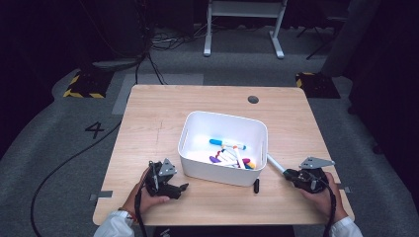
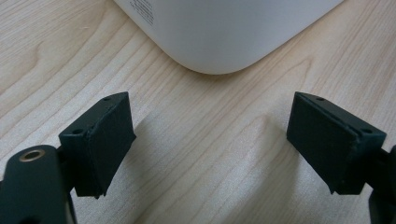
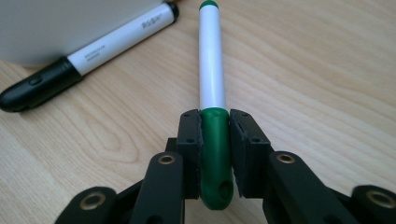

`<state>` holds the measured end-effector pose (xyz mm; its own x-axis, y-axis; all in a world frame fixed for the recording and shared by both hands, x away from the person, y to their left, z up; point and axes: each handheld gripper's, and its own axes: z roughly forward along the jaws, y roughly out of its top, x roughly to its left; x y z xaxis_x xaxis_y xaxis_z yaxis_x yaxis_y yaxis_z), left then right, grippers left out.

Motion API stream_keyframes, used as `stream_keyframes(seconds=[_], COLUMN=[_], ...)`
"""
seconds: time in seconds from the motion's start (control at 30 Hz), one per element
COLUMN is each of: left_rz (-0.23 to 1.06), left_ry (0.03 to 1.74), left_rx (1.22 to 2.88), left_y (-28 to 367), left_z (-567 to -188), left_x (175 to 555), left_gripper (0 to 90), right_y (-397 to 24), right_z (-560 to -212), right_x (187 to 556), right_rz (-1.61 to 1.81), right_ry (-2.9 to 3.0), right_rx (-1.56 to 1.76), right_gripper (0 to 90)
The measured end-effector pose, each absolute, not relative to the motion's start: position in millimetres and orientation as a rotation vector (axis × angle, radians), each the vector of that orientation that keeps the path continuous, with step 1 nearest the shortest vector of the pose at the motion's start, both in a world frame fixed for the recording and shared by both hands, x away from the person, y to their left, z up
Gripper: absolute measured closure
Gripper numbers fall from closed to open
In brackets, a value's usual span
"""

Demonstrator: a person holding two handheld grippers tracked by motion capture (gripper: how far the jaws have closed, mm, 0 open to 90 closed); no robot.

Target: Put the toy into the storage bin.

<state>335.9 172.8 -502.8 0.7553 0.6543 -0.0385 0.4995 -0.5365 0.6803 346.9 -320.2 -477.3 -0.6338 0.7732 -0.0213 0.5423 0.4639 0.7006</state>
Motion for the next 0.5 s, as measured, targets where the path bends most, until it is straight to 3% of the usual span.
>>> stream_keyframes(seconds=[0.27, 0.5], left_rz=[0.287, 0.285], left_ry=[0.861, 0.861], left_rx=[2.253, 2.252], left_y=[172.8, 172.8], left_z=[-502.8, -502.8], left_x=[335.9, 335.9], left_gripper=[14.9, 14.9], right_y=[-332.2, -309.1], right_z=[-439.0, -378.6], right_x=[346.1, 353.4], right_rz=[1.064, 1.177], right_ry=[2.285, 2.258], right_rx=[1.081, 0.903], right_gripper=[75.3, 75.2])
